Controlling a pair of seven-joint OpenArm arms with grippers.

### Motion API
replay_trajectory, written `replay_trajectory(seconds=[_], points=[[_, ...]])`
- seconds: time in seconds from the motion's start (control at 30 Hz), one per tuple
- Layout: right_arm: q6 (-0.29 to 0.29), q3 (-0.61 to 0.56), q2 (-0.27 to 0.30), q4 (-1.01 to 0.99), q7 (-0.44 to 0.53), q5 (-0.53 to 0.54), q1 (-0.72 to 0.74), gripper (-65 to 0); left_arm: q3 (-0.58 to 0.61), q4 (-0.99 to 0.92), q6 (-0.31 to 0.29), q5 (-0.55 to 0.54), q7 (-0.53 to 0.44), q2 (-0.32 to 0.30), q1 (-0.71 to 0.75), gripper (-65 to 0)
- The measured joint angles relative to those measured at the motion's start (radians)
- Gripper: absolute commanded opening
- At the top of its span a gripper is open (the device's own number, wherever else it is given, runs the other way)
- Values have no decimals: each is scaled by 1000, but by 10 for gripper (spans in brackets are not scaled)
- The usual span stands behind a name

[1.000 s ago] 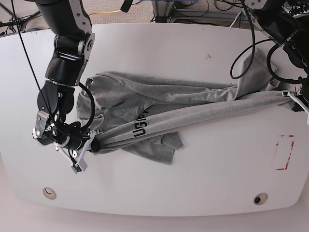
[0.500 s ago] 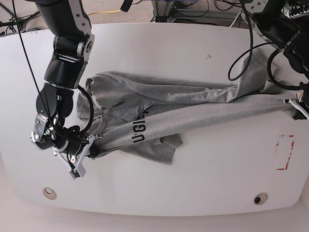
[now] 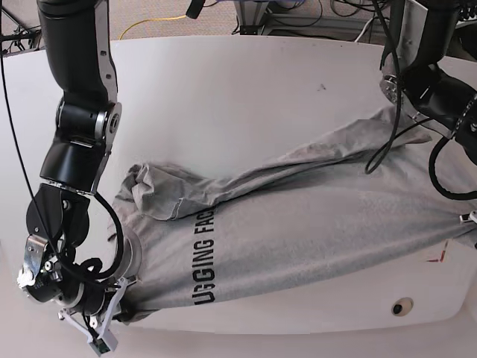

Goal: Fold the T-shirt properly
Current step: 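Lift the shirt high with both grippers and swing it forward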

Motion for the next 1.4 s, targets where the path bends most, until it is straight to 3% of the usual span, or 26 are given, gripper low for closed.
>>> replay_trajectory(seconds=[0.27, 0.4, 0.53, 0.67, 0.8, 1.03, 1.2, 1.4], points=[[3, -8, 47, -2, -98, 19, 244, -650, 70, 35, 3, -4, 33, -43, -283, -650], [-1, -50, 59, 0, -121, 9, 371, -650, 145, 42, 51, -7, 27, -50, -423, -650], [-2, -142, 95, 8, -114, 16, 418, -650, 183, 40, 84, 3, 34, -51, -542, -649], [-2, -154, 97, 7, -130, 16, 396, -650, 223, 43, 88, 3, 22, -59, -602, -649], [-2, -157, 124, 4, -152, 72, 383, -650, 238, 43, 88, -4, 23, -51, -563, -649], [-2, -146, 224, 34, -148, 204, 368, -650, 207, 58, 87, -15, 30, -47, -372, -649], [-1, -56, 240, 125, -150, 286, 161, -650, 140, 71, 85, -62, 34, -45, -232, -650], [-5, 3, 220, 242, -174, 277, -114, -650, 64, 71, 85, -178, 37, -37, -37, -650]])
